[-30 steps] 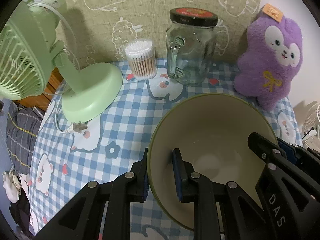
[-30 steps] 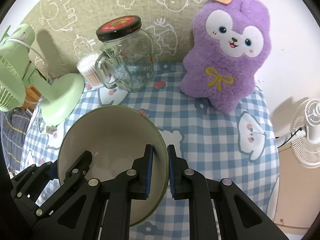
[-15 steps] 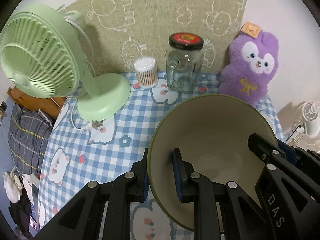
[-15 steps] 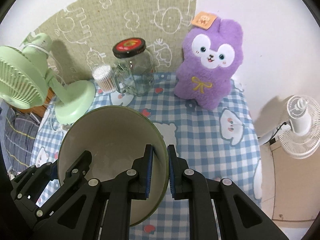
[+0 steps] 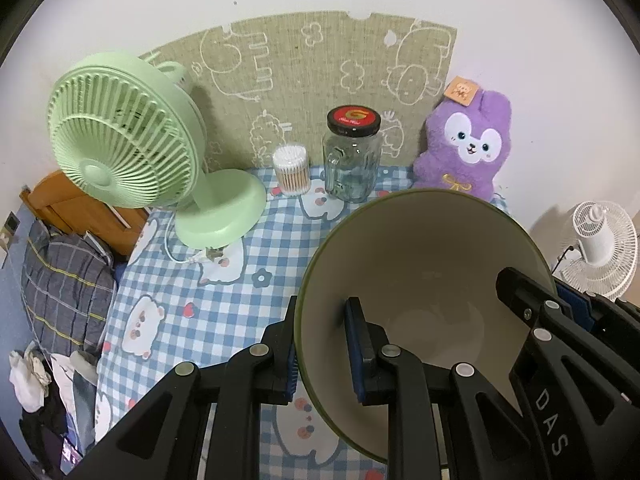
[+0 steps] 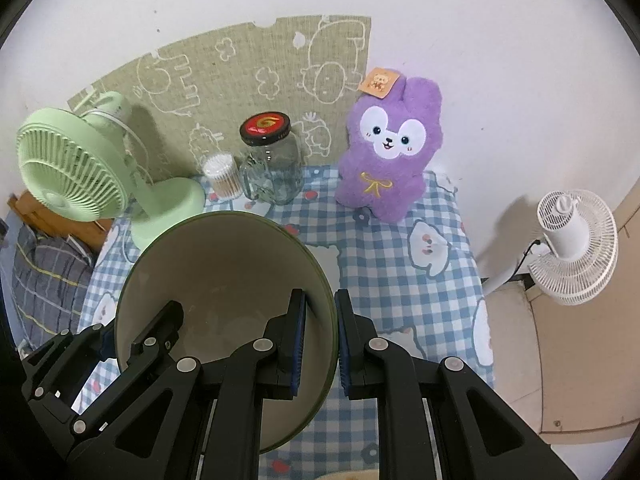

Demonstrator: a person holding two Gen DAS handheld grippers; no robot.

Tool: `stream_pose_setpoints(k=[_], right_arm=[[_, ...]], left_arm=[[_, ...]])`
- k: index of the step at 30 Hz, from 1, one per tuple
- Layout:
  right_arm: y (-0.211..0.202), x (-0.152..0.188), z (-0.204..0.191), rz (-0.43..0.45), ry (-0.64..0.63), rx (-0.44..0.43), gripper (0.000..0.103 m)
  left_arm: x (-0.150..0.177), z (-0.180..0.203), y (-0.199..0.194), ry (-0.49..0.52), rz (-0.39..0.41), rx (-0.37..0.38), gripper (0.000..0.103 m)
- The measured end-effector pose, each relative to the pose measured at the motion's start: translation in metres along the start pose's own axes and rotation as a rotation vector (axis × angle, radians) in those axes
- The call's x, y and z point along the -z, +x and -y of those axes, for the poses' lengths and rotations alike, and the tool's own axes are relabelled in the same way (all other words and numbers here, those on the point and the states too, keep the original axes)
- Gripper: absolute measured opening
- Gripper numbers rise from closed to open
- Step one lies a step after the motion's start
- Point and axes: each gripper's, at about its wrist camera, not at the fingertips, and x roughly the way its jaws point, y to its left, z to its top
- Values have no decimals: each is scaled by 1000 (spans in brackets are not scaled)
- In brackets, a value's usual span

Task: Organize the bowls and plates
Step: 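Carry the white bowl with both tools over to the plate stack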

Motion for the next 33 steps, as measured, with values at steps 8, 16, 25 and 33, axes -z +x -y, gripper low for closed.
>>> stream_pose_setpoints(k=[8,16,25,33], right_arm=[[-35,22,-9,24,9,0,17],[-66,47,-20,45,20,18,17],[-96,75,-34,63,32,28,17],[-110,103,-47,59,51,24,17]], left_arm=[[16,-8,-34,17,23,-4,18],[35,-17,-62,37,41,11,18],[60,-32,-89,54,62,30,18],[85,-45,-101,67,57,31,18]])
